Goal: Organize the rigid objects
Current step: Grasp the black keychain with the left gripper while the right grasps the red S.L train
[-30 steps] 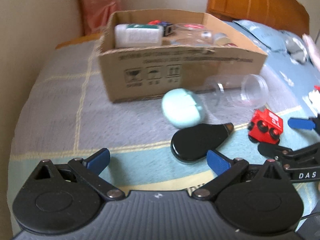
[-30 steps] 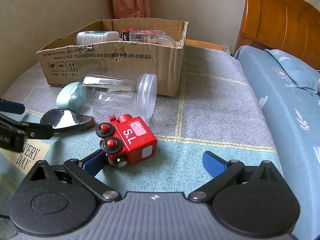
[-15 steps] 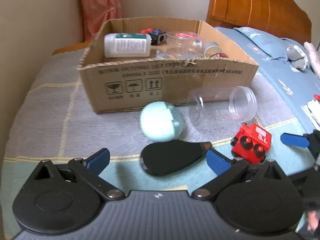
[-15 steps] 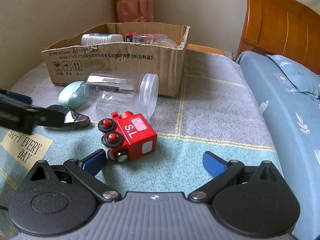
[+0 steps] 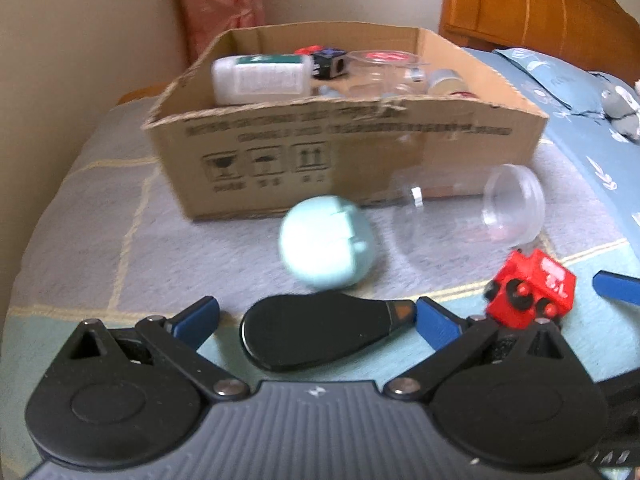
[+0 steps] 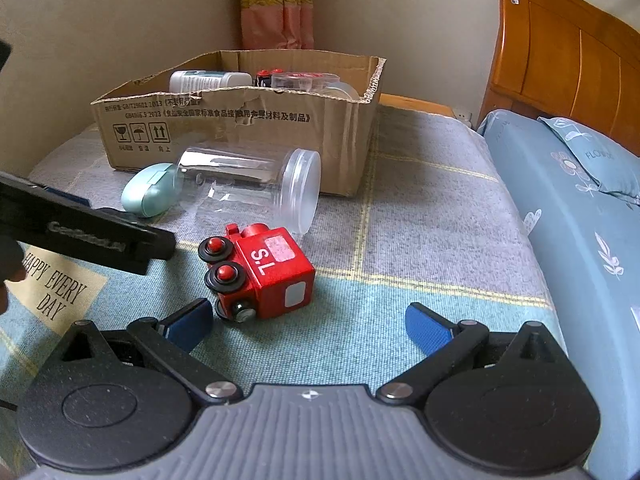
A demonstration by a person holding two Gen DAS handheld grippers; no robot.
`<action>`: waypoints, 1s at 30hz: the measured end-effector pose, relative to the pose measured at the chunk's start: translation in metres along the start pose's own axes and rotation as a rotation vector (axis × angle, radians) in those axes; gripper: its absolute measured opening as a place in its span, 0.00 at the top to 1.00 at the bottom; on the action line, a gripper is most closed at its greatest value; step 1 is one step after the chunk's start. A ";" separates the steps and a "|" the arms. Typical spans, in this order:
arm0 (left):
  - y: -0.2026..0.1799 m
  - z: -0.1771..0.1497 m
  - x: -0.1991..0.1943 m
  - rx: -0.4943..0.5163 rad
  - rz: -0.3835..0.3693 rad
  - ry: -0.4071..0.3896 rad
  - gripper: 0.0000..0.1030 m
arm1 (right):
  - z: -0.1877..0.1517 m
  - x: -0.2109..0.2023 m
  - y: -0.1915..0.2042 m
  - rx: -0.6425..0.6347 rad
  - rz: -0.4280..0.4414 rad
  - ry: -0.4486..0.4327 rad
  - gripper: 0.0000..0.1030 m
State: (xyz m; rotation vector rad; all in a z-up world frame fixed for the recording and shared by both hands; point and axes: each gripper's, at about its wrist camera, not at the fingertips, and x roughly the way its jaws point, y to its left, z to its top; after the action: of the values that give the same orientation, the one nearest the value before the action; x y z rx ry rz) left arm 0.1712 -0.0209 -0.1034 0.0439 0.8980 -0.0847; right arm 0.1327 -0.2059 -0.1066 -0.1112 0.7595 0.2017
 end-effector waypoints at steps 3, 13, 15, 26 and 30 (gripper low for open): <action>0.007 -0.006 -0.005 -0.012 0.015 0.000 0.01 | -0.001 0.000 -0.001 -0.008 0.007 -0.008 0.00; 0.003 -0.009 -0.008 0.086 0.006 -0.043 0.01 | 0.012 0.007 -0.001 -0.081 0.079 0.038 0.00; 0.005 -0.008 -0.008 0.072 0.001 -0.031 0.01 | 0.014 0.008 -0.001 -0.089 0.090 0.046 0.00; 0.006 0.000 -0.005 0.003 -0.022 0.014 0.13 | 0.030 0.015 0.011 -0.167 0.169 0.043 0.19; 0.006 0.001 -0.004 0.010 -0.026 0.014 0.13 | 0.034 0.013 0.013 -0.189 0.188 0.044 0.34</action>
State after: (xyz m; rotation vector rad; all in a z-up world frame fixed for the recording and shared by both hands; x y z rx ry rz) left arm 0.1699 -0.0149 -0.0992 0.0420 0.9120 -0.1127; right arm 0.1616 -0.1859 -0.0917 -0.2245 0.7944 0.4510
